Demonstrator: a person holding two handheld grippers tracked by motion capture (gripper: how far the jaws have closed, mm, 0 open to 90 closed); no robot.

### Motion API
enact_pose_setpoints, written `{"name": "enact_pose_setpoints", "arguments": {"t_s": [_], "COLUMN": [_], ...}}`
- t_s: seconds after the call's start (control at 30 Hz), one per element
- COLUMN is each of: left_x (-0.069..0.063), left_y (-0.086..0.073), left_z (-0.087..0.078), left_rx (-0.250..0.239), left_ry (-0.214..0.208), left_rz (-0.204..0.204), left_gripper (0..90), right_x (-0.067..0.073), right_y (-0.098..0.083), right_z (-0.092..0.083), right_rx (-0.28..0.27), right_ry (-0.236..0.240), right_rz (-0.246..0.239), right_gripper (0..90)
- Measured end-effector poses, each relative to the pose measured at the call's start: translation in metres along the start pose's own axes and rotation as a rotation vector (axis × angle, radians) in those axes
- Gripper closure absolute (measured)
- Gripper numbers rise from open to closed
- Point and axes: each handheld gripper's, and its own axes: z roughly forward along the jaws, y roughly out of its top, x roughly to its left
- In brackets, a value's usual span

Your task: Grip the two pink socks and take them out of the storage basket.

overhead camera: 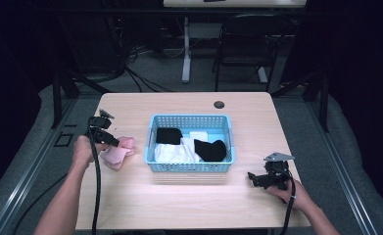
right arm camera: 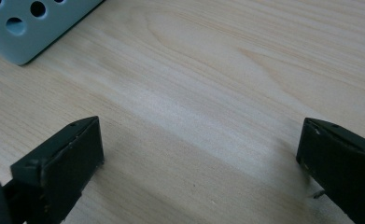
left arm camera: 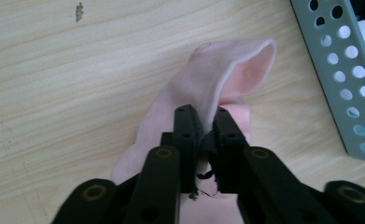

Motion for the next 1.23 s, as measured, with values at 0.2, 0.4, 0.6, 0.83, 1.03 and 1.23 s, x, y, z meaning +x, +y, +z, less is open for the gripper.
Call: {"name": "enact_pose_setpoints", "arguments": {"t_s": [0.2,0.4,0.6,0.83,1.03,1.23], "left_x": [0.004,-0.001,-0.012,-0.019,-0.020,-0.017], "left_y": [-0.005,-0.019,-0.044,-0.083,-0.113,-0.140], "left_z": [-0.016,-0.041,-0.061,-0.056,-0.039,-0.013], "left_rx": [-0.064,-0.144,-0.224,-0.246,-0.249,-0.258], "left_ry": [0.026,0.039,0.060,0.091,0.095,0.110], "left_rz": [-0.052,-0.057,-0.042,-0.051,-0.094,-0.142], "left_gripper": [44.8,19.5,13.4,8.0,3.3,0.4], "right_x": [0.000,0.000,0.000,0.000,0.000,0.000], "right_y": [0.000,0.000,0.000,0.000,0.000,0.000], "right_z": [0.000,0.000,0.000,0.000,0.000,0.000], "right_rx": [-0.006,-0.005,-0.005,-0.006,-0.006,-0.005], "right_ry": [0.005,0.005,0.005,0.005,0.006,0.006], "right_rz": [0.002,0.001,0.002,0.002,0.002,0.002], "right_gripper": [0.0,0.0,0.0,0.0,0.0,0.0]}}
